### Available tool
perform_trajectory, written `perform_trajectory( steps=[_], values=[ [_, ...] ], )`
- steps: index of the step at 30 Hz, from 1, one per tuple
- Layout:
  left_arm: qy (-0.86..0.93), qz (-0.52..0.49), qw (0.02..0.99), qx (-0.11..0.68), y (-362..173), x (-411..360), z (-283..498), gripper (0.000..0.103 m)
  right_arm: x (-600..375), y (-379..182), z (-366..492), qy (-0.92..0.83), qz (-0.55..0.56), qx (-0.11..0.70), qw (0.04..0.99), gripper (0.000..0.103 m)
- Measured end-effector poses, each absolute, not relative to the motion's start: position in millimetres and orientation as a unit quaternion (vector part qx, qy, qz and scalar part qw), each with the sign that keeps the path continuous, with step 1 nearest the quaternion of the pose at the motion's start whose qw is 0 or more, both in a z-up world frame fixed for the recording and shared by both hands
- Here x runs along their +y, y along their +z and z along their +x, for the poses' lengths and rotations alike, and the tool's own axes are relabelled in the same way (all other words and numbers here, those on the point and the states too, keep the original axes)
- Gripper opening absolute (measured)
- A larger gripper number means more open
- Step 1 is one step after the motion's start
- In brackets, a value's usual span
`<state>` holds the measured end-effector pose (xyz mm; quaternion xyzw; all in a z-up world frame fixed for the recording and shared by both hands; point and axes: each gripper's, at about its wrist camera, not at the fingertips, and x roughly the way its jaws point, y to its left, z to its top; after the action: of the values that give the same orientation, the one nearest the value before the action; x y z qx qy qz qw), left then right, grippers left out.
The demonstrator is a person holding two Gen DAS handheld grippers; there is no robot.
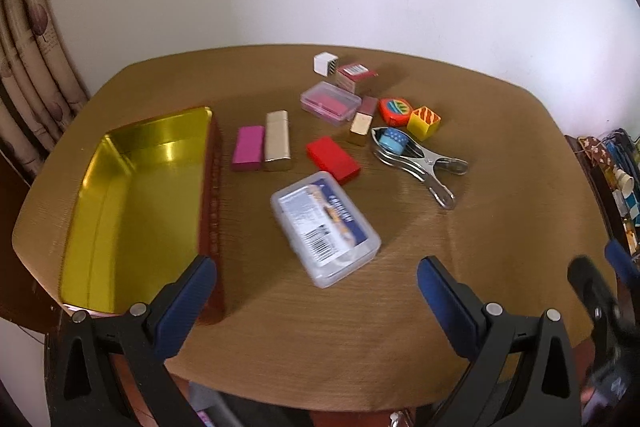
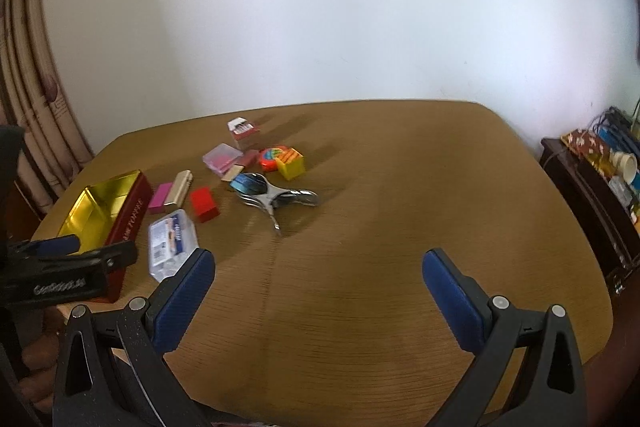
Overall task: Organize rigid objects
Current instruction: 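Move the left tool toward the clear blue-labelled plastic box, then grasp the clear blue-labelled plastic box with the left gripper and lift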
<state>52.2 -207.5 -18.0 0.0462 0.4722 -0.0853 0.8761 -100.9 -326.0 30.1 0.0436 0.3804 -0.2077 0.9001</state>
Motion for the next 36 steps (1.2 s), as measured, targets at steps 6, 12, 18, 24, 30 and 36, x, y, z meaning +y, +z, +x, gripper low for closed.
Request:
perform_trajectory(
  steps=[6, 12, 18, 24, 30, 36],
  values=[
    [-0.061, 0.008, 0.86, 0.506, -35, -218, 79, 0.103, -355, 17, -104, -0.212, 0.085, 0.395, 0.89, 0.103],
    [-0.041, -0.032, 0.841, 0.538, -53, -215, 109, 0.103, -368, 10, -107, -0.213, 0.096, 0.401, 0.886, 0.103],
    [-0.017, -0.057, 0.825, 0.562, -68, -207, 128, 0.103, -378, -1, -108, -0.21, 0.115, 0.41, 0.88, 0.103],
    [-0.002, -0.064, 0.806, 0.588, -86, -207, 143, 0.103, -382, -8, -107, -0.208, 0.128, 0.418, 0.875, 0.103],
    [-0.003, -0.056, 0.778, 0.625, -111, -209, 157, 0.075, -387, -12, -107, -0.208, 0.136, 0.422, 0.872, 0.103],
    [0.002, -0.041, 0.795, 0.606, -111, -209, 158, 0.064, -393, -18, -109, -0.213, 0.147, 0.425, 0.868, 0.103]
  ],
)
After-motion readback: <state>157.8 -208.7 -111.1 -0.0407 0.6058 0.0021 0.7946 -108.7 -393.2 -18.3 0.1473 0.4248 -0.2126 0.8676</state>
